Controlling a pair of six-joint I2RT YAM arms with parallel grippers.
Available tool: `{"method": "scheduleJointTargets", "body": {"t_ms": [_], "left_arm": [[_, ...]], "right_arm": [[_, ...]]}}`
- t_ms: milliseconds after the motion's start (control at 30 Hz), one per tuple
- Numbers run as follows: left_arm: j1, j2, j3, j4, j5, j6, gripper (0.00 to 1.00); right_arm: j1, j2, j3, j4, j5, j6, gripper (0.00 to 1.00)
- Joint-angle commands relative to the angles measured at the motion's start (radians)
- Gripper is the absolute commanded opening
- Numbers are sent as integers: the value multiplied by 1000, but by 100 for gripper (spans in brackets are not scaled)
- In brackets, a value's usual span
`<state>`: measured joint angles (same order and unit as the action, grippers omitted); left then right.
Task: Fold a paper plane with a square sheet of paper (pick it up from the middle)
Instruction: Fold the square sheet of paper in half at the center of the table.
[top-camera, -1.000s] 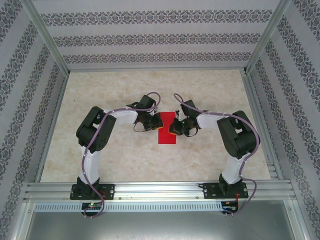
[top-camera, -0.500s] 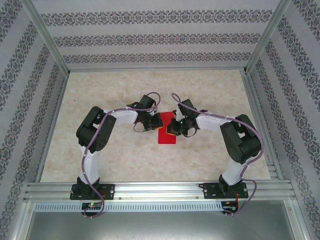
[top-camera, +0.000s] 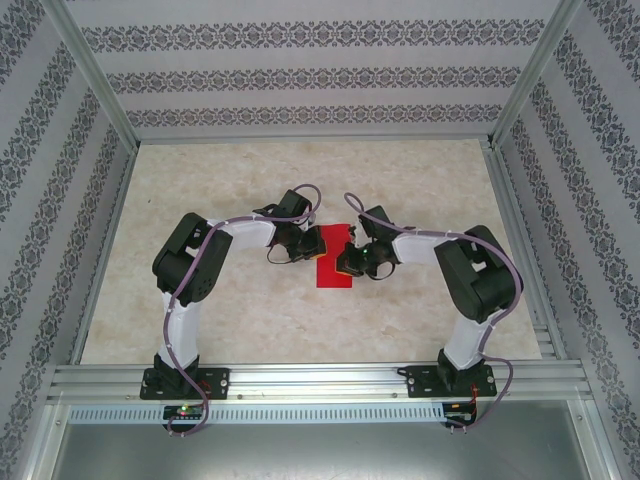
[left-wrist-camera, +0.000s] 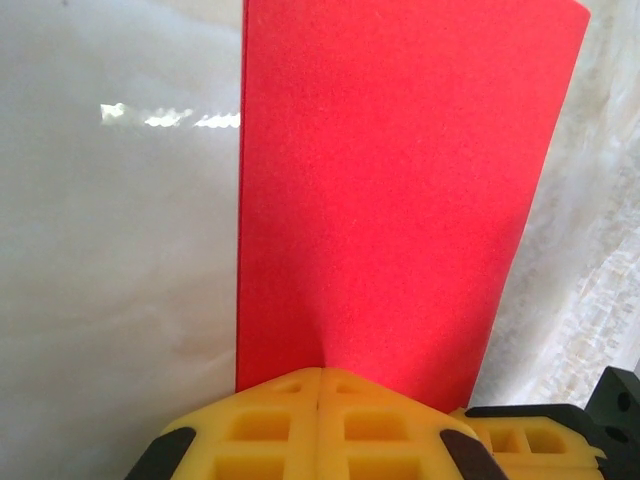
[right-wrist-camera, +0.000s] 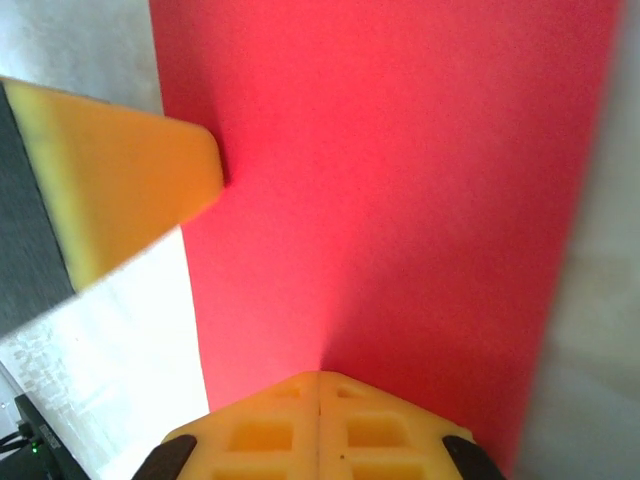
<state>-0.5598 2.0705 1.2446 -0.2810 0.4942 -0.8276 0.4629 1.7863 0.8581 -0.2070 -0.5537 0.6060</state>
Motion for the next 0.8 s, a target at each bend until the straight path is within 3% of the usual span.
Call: {"method": "scheduleJointTargets", "body": {"t_ms": [0, 233, 467, 767], "left_arm": [[-7, 165, -89, -233, -192, -5, 0], [-7, 169, -93, -230, -192, -4, 0], [-6, 168, -90, -231, -192, -2, 0], [-7, 162, -91, -236, -187, 3, 0]], "right_arm": [[-13, -31, -105, -89, 18, 8, 0], [-16, -115, -190, -107, 20, 23, 0], [-22, -196, -49, -184, 45, -24, 0], [2, -13, 111, -101, 18, -7, 0]]}}
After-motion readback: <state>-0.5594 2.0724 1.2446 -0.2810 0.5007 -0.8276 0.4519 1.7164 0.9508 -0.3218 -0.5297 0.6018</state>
